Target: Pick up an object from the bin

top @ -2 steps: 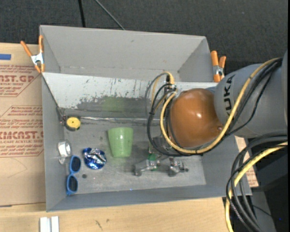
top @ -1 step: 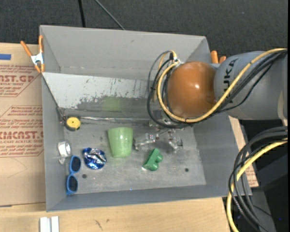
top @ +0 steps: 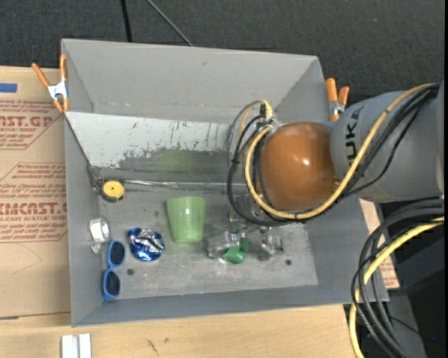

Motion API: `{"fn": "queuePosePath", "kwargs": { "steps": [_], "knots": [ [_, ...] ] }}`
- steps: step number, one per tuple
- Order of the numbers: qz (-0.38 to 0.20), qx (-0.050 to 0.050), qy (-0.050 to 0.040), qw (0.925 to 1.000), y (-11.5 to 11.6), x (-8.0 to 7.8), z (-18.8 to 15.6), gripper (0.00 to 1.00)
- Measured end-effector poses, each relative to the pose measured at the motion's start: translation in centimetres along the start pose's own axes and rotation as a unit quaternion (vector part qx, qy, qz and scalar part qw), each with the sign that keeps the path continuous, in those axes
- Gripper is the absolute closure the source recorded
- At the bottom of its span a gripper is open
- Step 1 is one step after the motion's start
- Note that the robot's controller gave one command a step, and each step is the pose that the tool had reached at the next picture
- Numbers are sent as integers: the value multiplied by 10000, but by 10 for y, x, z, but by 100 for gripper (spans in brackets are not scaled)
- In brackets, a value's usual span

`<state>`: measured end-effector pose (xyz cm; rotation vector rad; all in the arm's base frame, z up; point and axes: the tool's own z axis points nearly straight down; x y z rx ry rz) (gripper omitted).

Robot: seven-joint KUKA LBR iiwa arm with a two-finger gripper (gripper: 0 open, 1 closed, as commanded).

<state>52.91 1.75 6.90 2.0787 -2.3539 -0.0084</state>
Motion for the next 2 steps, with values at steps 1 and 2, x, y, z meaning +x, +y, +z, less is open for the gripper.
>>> {"fn": "queuePosePath", "kwargs": {
  "steps": [1,2],
  "knots": [
    [7,20,-1,10000,-2,0,0,100],
    [7,20,-1,10000,-2,0,0,0]
  ]
}}
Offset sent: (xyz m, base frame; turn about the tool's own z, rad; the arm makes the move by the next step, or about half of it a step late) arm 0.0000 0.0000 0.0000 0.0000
